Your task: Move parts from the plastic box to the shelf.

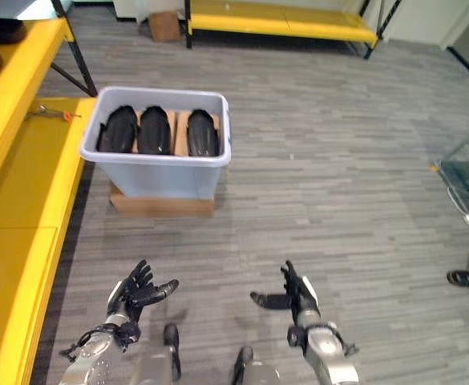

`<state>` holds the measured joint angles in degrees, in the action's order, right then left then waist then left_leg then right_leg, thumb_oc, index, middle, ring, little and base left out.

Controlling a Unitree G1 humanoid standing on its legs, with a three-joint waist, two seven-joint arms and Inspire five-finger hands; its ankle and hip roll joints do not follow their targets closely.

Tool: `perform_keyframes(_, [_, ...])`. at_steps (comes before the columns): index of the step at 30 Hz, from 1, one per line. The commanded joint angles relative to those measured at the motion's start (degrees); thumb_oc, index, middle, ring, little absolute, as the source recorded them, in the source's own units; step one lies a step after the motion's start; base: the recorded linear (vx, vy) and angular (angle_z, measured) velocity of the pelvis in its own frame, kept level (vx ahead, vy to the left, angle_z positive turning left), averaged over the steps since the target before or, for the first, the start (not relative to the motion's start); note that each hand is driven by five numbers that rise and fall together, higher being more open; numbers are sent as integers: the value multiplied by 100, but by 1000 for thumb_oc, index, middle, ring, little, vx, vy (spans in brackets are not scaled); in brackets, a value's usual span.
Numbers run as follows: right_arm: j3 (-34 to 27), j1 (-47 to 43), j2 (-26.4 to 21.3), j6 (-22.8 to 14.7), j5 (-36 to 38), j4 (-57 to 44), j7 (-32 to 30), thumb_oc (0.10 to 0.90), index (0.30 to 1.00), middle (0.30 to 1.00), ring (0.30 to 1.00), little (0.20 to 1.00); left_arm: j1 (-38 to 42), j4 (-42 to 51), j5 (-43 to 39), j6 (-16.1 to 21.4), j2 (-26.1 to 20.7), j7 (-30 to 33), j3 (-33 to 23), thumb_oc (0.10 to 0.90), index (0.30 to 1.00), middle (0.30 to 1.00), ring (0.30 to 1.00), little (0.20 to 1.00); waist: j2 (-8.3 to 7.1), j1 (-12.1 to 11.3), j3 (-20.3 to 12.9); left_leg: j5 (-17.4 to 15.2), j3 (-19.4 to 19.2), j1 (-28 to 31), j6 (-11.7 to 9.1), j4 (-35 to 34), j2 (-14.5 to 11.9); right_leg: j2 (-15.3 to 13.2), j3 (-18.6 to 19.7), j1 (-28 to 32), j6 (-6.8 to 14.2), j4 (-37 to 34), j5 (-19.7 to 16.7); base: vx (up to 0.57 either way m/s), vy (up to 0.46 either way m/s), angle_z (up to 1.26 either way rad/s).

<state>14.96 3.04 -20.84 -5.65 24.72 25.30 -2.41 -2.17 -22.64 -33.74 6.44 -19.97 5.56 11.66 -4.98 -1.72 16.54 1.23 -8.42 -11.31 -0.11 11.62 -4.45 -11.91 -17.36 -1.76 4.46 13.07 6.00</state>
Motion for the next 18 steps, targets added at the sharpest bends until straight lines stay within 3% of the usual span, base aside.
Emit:
perform_keyframes(1, [-87,-498,-84,-434,-150,-326,63,900,1000,1000,1000,1000,-91,644,225,485,-263,-114,-136,900,1000,1000,1000,1000,-43,-139,-313,-327,73,-217,-162,494,-314,-12,12,138,215,65,-3,101,98,10])
perform_keyframes(4, [-71,-505,2,-429,-159,-310,86,900,1000,1000,1000,1000,-121,627,287,465,-288,-82,-162,900,1000,1000,1000,1000,-31,-176,-344,-555,20,-74,8,532,-129,-198,-12,55,382,610,-107,146,167,12])
perform_keyframes(6, [-79,-457,45,-416,-195,-328,112,900,1000,1000,1000,1000,-141,630,376,435,-296,-82,-152,900,1000,1000,1000,1000,-13,-145,-334,-694,-12,103,172,518,67,-406,115,-131,512,1233,-643,155,205,12])
perform_keyframes(7, [-80,-386,55,-407,-195,-413,142,900,1000,1000,1000,1000,-123,636,432,434,-333,-76,-116,900,1000,1000,1000,1000,92,-10,-233,-723,61,285,279,452,167,-283,403,-530,502,1947,-1000,178,210,26])
perform_keyframes(9, [-91,-345,60,-394,-200,-431,152,900,1000,1000,1000,1000,-134,647,468,432,-340,-83,-124,900,1000,1000,1000,1000,130,25,-230,-742,62,366,295,403,176,-261,425,-680,480,1984,-1002,114,103,34])
perform_keyframes(12, [-96,-319,11,-412,-142,-470,125,900,1000,1000,1000,1000,-113,634,470,443,-325,-137,-55,900,1000,1000,1000,1000,189,249,-154,-835,214,708,296,179,310,45,677,-1201,340,1515,-772,168,31,19])
perform_keyframes(15, [-110,-306,-15,-427,-108,-502,119,900,1000,1000,1000,1000,-80,614,465,455,-308,-193,-67,900,1000,1000,1000,1000,118,395,-103,-1013,258,943,216,115,360,-209,674,-1420,400,364,-1038,220,-89,12])
perform_keyframes(17, [-132,-297,-82,-398,-196,-534,130,900,1000,1000,1000,1000,-41,619,480,476,-279,-209,-98,900,1000,1000,1000,1000,69,503,-92,-1170,325,1235,129,30,408,-321,620,-1556,536,-115,-1407,384,-167,24])
perform_keyframes(18, [-119,-313,-102,-390,-237,-472,129,900,1000,1000,1000,1000,-3,565,546,461,-226,-252,-37,900,1000,1000,1000,1000,22,506,-153,-1312,317,1303,91,112,397,-345,477,-1385,489,-227,-1404,325,-152,28])
